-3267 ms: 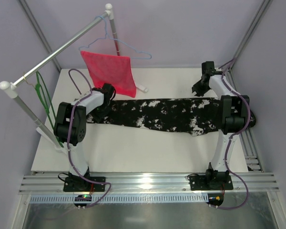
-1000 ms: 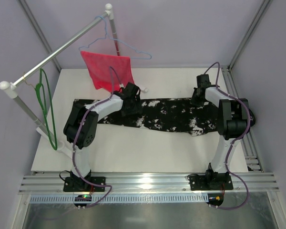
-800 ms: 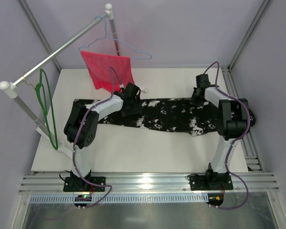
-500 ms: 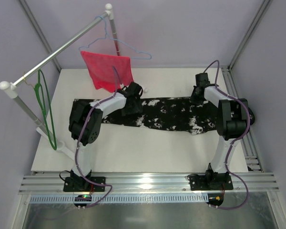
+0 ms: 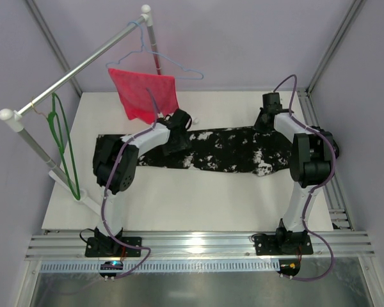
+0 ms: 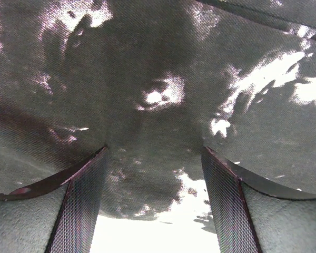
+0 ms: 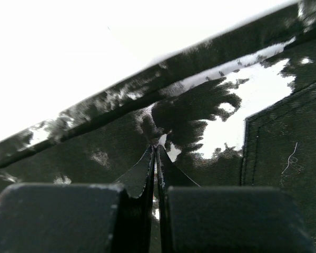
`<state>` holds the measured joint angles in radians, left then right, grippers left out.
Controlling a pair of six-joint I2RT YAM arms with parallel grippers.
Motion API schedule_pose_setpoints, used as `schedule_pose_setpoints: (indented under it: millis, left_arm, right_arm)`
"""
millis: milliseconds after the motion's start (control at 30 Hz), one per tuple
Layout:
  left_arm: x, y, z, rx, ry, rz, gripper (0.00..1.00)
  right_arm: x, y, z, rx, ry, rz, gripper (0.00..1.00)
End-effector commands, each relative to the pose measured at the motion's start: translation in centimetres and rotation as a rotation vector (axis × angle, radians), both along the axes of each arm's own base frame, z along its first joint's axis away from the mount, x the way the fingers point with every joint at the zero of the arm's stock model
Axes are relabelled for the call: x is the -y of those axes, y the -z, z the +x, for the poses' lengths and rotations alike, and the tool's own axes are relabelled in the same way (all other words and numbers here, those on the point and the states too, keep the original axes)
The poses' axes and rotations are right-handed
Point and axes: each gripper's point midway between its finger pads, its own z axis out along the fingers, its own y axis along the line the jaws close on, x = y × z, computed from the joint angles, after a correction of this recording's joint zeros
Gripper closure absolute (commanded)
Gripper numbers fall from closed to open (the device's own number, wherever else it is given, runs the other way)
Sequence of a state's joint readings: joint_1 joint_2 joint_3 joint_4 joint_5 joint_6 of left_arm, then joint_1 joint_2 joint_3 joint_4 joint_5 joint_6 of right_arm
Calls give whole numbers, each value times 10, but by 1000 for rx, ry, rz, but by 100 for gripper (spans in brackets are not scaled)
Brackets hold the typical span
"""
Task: Place the trousers on the hanger
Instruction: Fold the trousers
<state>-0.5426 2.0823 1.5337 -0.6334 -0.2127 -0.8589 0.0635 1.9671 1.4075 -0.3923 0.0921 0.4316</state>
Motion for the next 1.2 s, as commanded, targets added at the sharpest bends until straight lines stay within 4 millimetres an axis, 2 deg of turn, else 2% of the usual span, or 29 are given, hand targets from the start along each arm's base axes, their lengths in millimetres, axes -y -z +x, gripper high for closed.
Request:
schedule_pose_setpoints:
  millis: [0,67,100,200,300,433,467,533,567,600,667,700,733,767,800,833,900,967,1000,1033,1100,1133,1167]
  left_arm:
    - [-39,59,-35,-187,-56,125,27]
    - [-44,62,-37,-196,-66,139,27]
    - [-47,65,-40,-206,-70,145,27]
    - [-54,66,-41,-211,-91,152,27]
    - [-62,65,-41,-212,-106,156,27]
    - [-67,58,-37,-193,-119,159,27]
    - [-66,56,-36,-186,-117,157,27]
    - [-66,51,-32,-166,-118,153,27]
    - [-67,51,-33,-167,-117,156,27]
    - [-68,50,-33,-166,-115,160,27]
    - [-69,47,-32,-157,-118,159,27]
    - [-69,48,-33,-157,-116,157,27]
    - [-69,46,-32,-152,-115,149,27]
    - [-68,46,-32,-148,-114,144,27]
    - [-69,46,-32,-145,-113,142,27]
    - [-68,46,-32,-144,-109,141,27]
    - [-68,45,-32,-144,-109,138,27]
    - [-68,44,-32,-140,-107,133,27]
    - [-68,44,-33,-142,-104,131,27]
    - [-68,43,-33,-140,-100,130,27]
    - [-68,40,-33,-134,-97,127,27]
    - [-68,39,-34,-132,-97,126,27]
    - [-68,38,-34,-130,-94,126,27]
  right_arm:
    - [2,-22,37,115,42,-6,96]
    - [5,-16,37,91,59,-16,96]
    - [5,-3,31,39,56,-24,94]
    - [5,1,29,16,44,-28,86]
    - [4,-5,23,17,22,-28,72]
    - [3,-22,14,-11,-1,-28,59]
    - [4,-37,11,8,7,-32,55]
    - [7,-50,-2,-7,26,-37,51]
    - [14,-67,-7,5,63,-59,50]
    - [22,-71,-25,-46,98,-81,47]
    - [31,-75,-46,-73,176,-57,44]
    - [31,-92,-56,-37,190,-11,41]
    - [33,-76,-76,-81,237,23,40]
    - [44,-77,-87,-78,282,52,38]
    - [41,-88,-94,-32,292,103,36]
    - [42,-67,-116,-76,317,122,35]
    - [42,-59,-126,-50,376,172,35]
    - [37,-36,-155,-78,411,200,35]
    - [37,-38,-151,-63,414,206,37]
    - [34,-28,-162,-75,412,216,43]
    - [31,-24,-161,-41,402,238,51]
    - [29,-17,-166,-50,400,245,52]
    - [29,-16,-164,-36,396,250,52]
